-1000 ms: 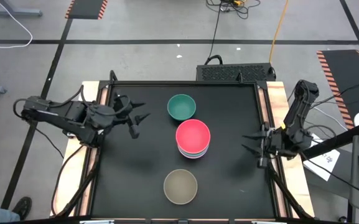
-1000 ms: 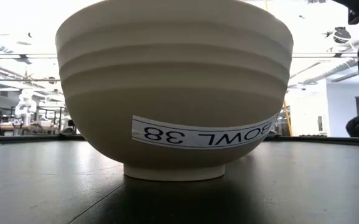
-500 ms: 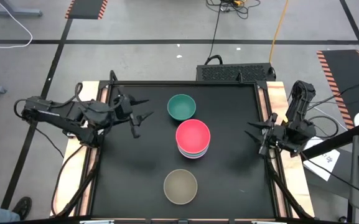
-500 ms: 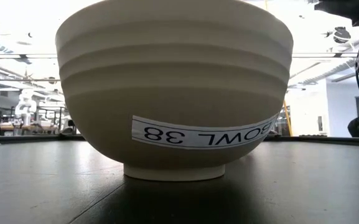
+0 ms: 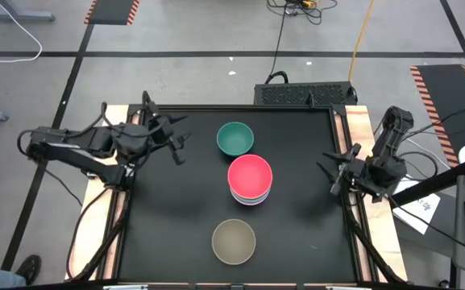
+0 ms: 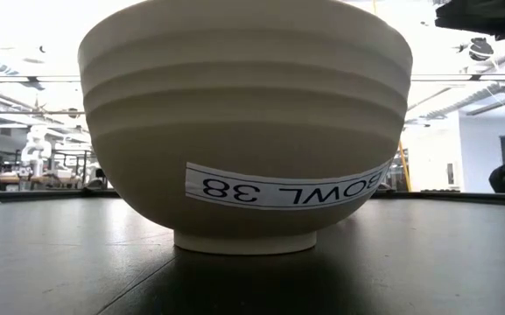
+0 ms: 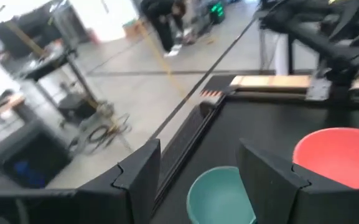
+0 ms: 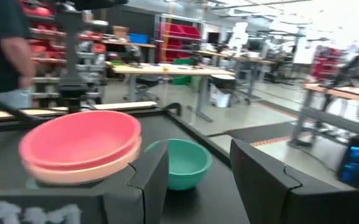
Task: Nest bowls inside each other
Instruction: Stack the dark green bowl on top of the light pink bowl
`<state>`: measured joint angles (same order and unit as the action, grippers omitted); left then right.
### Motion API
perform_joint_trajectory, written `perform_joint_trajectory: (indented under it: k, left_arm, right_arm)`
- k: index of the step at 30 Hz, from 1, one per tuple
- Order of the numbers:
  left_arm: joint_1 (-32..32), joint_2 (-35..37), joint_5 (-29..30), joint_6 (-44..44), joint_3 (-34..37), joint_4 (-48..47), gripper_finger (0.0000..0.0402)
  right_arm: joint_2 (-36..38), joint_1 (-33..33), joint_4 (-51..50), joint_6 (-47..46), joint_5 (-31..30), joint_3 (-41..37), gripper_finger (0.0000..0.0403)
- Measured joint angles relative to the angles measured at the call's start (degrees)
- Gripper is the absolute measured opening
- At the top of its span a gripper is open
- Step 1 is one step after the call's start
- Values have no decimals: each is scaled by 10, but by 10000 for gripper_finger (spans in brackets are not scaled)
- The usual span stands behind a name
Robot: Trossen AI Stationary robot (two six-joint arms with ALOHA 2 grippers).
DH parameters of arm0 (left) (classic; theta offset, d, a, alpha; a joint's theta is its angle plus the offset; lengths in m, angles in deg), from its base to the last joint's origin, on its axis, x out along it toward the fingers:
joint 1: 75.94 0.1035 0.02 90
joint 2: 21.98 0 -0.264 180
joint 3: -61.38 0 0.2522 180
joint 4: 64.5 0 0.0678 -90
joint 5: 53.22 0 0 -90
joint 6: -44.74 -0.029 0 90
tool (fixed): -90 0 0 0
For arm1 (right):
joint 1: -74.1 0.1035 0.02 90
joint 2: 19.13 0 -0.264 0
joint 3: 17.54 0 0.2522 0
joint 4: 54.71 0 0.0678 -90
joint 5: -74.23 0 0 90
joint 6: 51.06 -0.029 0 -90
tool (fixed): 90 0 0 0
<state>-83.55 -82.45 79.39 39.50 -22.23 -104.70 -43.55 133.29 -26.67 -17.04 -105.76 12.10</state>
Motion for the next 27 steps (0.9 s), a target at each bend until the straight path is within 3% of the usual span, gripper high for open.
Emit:
perform_joint_trajectory:
  k: [2,4,7,12,16,18,27]
  left_arm:
    - [16,0,-18,29,0,-15,214]
    - [28,0,-86,43,2,-23,214]
    - [30,0,-158,37,25,-4,214]
    - [29,3,-163,14,41,38,214]
    - [32,2,-172,4,40,41,214]
    - [33,3,-171,-7,40,43,214]
    - [32,34,-177,-40,40,58,214]
  right_arm:
    - [1,-24,57,52,0,0,164]
    - [7,-45,106,93,-1,6,164]
    - [26,-56,40,92,0,41,164]
    - [32,-56,17,92,4,82,164]
    - [35,-60,23,143,85,97,164]
    - [38,-65,39,178,91,107,162]
    - [138,-73,-131,178,88,193,155]
